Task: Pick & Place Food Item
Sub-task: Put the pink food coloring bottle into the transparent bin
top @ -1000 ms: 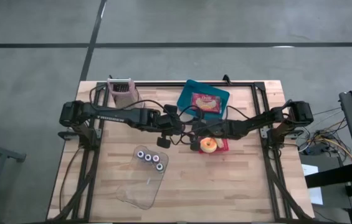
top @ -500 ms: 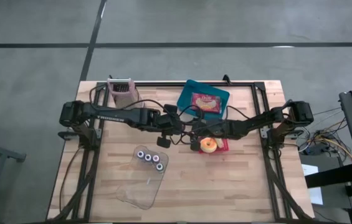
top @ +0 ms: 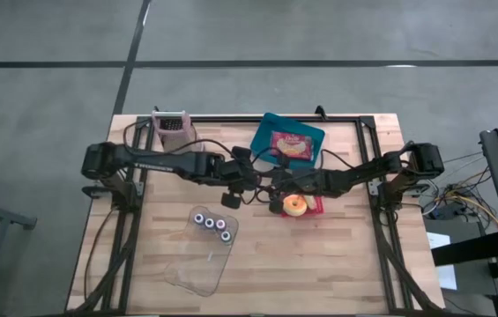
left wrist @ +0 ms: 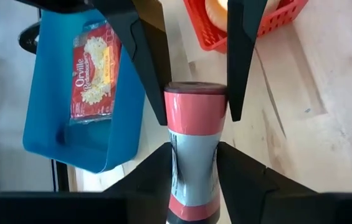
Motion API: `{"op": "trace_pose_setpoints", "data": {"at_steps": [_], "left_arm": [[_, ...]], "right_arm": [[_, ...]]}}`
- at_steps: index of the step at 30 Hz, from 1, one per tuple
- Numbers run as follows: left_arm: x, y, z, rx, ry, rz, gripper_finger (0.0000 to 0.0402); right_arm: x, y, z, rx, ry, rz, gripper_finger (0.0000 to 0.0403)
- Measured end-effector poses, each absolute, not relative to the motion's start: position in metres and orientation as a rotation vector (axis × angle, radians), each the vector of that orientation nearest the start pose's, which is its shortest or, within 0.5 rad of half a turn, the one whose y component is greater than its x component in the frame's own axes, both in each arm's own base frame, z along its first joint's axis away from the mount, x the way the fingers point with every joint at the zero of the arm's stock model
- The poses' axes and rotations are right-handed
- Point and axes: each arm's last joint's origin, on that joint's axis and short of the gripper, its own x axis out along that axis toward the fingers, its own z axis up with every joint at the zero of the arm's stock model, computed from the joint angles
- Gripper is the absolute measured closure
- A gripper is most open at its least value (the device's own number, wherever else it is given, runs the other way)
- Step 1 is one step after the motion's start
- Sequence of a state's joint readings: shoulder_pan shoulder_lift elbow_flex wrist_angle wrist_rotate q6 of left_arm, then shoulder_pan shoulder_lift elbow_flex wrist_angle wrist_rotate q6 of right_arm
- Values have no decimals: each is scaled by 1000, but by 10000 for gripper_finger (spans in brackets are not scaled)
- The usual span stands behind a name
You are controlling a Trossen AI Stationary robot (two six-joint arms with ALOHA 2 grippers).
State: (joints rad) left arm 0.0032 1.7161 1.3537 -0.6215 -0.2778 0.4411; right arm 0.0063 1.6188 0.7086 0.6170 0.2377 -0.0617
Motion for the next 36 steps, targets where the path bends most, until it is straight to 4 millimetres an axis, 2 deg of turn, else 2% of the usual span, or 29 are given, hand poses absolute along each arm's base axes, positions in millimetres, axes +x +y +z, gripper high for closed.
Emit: {"op": "trace_pose_setpoints", "data": {"at_steps": [6,11,17,21,24,28,32,36], "left_arm": [[354,8,272,510,955,24,278],[338,8,290,500,888,49,277],[297,12,322,459,656,134,277],[259,12,333,429,428,190,277],[232,12,331,411,262,224,277],[207,10,313,372,25,226,277],[196,9,290,340,-169,152,277],[187,8,274,313,-295,114,277]], "right_arm": [[322,-5,183,-90,299,-221,270],[322,-5,183,-89,296,-221,271],[322,-5,190,-95,195,-231,271],[314,-5,199,-108,-22,-237,271],[303,-5,202,-134,-212,-211,271],[298,-8,200,-125,-396,-89,271],[321,-10,197,-153,-407,48,271],[349,-7,206,-173,-469,77,271]]}}
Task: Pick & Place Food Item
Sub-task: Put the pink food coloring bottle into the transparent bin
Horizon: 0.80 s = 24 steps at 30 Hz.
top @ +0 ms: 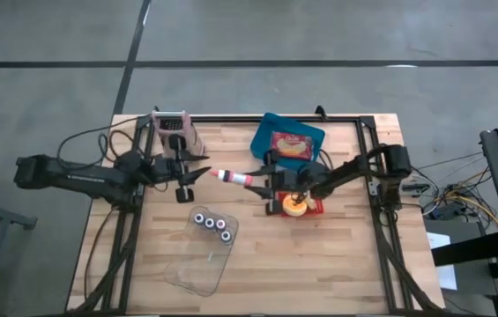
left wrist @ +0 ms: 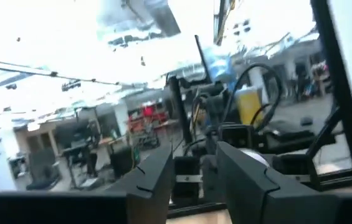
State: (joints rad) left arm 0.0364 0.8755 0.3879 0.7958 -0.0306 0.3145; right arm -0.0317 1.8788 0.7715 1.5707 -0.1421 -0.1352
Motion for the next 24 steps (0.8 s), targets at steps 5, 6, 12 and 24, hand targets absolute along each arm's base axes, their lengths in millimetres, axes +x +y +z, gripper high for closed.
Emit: {"op": "trace_pose_setpoints", "data": {"at_steps": [5,6,12,24], "left_arm": [[174,6,261,300,-416,90,277],[171,6,260,298,-443,79,277],[167,4,256,273,-507,4,278],[191,4,253,244,-540,-16,277]], "right_arm": [[370,-7,213,-196,-518,73,271],[373,-6,215,-198,-528,75,271],[384,-7,223,-203,-565,78,271],[388,-8,232,-210,-600,73,272]]}}
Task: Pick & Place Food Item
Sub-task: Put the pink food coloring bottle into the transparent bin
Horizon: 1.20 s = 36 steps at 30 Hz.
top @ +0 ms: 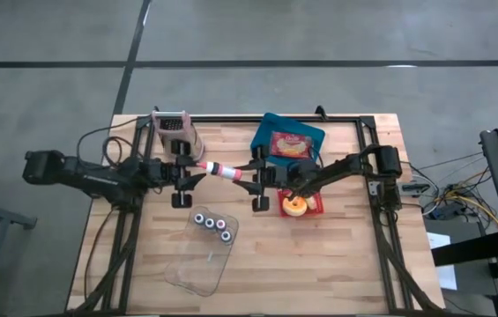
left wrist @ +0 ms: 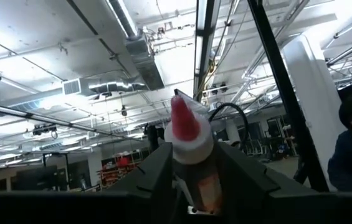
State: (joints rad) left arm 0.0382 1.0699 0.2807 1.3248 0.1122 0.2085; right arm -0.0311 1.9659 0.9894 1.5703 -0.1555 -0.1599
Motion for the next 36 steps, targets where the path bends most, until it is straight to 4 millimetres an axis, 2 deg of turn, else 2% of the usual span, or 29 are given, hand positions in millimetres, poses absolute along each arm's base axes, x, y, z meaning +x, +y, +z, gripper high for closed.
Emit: {"op": "trace_pose_setpoints", "data": {"at_steps": [8,13,24,36], "left_arm": [[212,5,257,238,-602,-14,277],[221,5,261,225,-631,-43,262],[227,3,267,209,-652,-110,223],[235,5,265,231,-644,-104,221]], "right_arm": [[388,-8,234,-213,-611,74,272],[388,-7,234,-216,-611,74,272],[389,-7,232,-221,-602,76,273],[390,-7,236,-231,-619,75,273]]}}
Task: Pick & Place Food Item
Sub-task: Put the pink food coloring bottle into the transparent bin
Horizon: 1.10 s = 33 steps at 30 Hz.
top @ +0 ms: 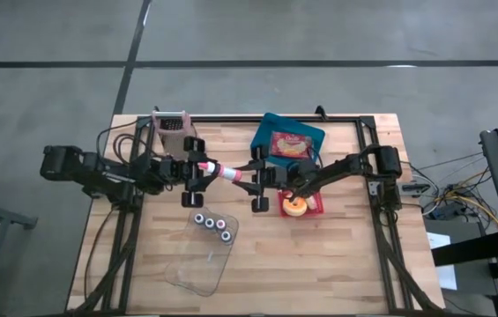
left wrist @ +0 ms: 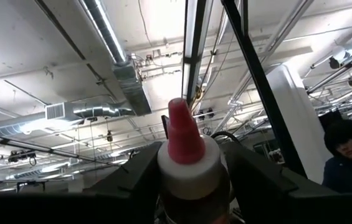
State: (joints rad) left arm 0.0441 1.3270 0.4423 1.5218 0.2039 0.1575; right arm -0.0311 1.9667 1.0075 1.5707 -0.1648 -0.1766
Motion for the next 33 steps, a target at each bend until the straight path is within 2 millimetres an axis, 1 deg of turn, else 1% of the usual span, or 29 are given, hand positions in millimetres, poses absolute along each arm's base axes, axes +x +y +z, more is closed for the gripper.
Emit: {"op": "trace_pose_setpoints", "data": {"at_steps": [4,9,21,22,24,26,27,29,31,33], "left_arm": [[235,5,265,240,-642,-100,233],[235,5,265,243,-637,-104,267],[235,5,264,248,-635,-99,268],[235,5,264,250,-634,-98,268],[236,5,264,260,-628,-92,268],[238,6,259,267,-586,-91,298],[239,6,257,270,-570,-92,294],[237,6,261,289,-604,-88,293],[236,5,263,302,-619,-88,293],[238,5,260,311,-598,-90,293]], "right_arm": [[390,-7,236,-230,-620,76,273],[390,-7,236,-227,-619,85,273],[391,-7,235,-220,-603,88,273],[391,-7,235,-220,-602,88,267],[391,-8,235,-209,-597,76,238],[392,-9,235,-195,-587,69,201],[392,-9,234,-193,-584,67,184],[392,-8,234,-193,-584,69,157],[393,-8,234,-193,-576,74,141],[393,-8,233,-196,-566,74,132]]}}
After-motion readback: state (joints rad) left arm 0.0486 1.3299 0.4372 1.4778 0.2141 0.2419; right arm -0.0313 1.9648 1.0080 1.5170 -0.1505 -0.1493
